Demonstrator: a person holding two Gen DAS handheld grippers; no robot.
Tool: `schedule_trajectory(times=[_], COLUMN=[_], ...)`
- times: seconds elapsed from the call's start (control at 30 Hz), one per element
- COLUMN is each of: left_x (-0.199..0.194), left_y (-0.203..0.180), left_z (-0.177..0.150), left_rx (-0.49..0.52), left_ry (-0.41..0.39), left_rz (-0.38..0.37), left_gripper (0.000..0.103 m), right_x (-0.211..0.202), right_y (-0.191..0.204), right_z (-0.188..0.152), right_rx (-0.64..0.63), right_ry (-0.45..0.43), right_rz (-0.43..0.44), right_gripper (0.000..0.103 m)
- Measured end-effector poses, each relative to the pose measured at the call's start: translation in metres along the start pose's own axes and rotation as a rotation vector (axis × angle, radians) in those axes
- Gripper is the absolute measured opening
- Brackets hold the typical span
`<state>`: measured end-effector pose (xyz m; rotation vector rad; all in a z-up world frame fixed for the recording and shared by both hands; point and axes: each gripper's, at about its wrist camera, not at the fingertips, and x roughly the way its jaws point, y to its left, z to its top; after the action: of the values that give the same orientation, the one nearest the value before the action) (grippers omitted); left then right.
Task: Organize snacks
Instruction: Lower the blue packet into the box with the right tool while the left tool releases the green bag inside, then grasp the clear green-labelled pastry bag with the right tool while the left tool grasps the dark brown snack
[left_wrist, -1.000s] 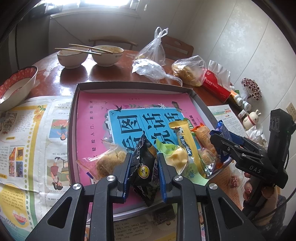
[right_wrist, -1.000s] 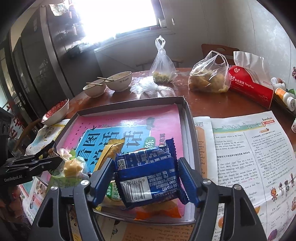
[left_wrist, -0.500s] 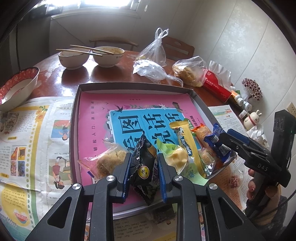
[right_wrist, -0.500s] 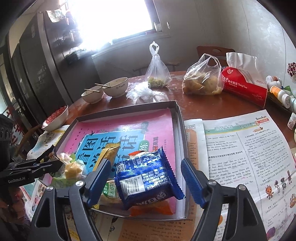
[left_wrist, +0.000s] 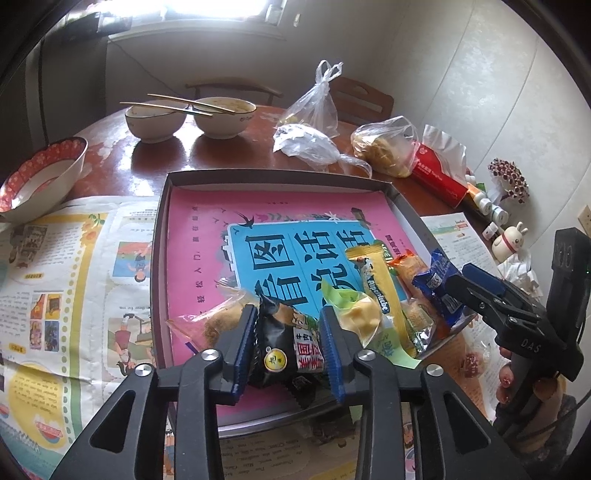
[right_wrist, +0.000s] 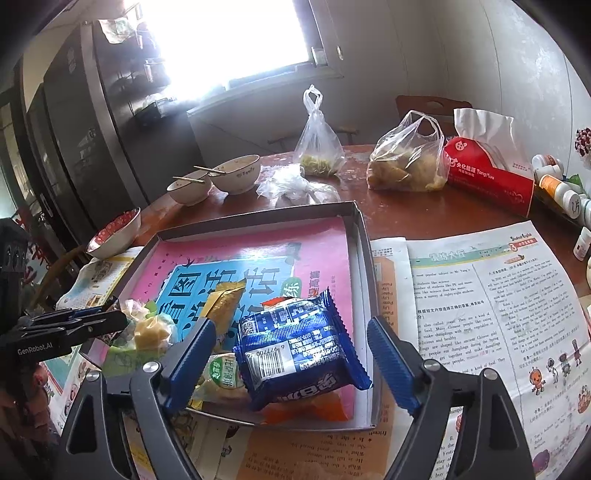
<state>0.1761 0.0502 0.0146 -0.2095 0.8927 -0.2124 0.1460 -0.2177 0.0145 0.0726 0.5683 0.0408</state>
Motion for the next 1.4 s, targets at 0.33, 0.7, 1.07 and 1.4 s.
schedule_trajectory(times=[0.33, 0.7, 1.07, 1.4], left_x=[-0.005, -0.017, -0.029, -0.039], left_y=[0.001, -0.001, 0.000, 0.001], left_z=[-0.001, -0.001, 0.000, -0.004], left_rx=[-0.011, -0.025, -0.048, -0.073], left_ry=[-0.008, -0.043, -0.080, -0.095], left_rz=[-0.004, -0.003, -0.004, -0.006], left_gripper=[0.045, 0.059, 0.070, 0.071], right_x=[-0.004, -0.011, -0.024, -0.040], right_y=[0.001, 0.001, 0.001, -0.006], right_z=[0.001, 0.001, 0.002, 0.000], right_rx=[-0.009, -0.007, -0.003, 0.014], right_ry=[-0.011, -0.029, -0.062, -0.083], right_rz=[-0.011, 0.000, 0.016, 0.005], right_gripper=[0.087, 0.089, 0.092, 0.092])
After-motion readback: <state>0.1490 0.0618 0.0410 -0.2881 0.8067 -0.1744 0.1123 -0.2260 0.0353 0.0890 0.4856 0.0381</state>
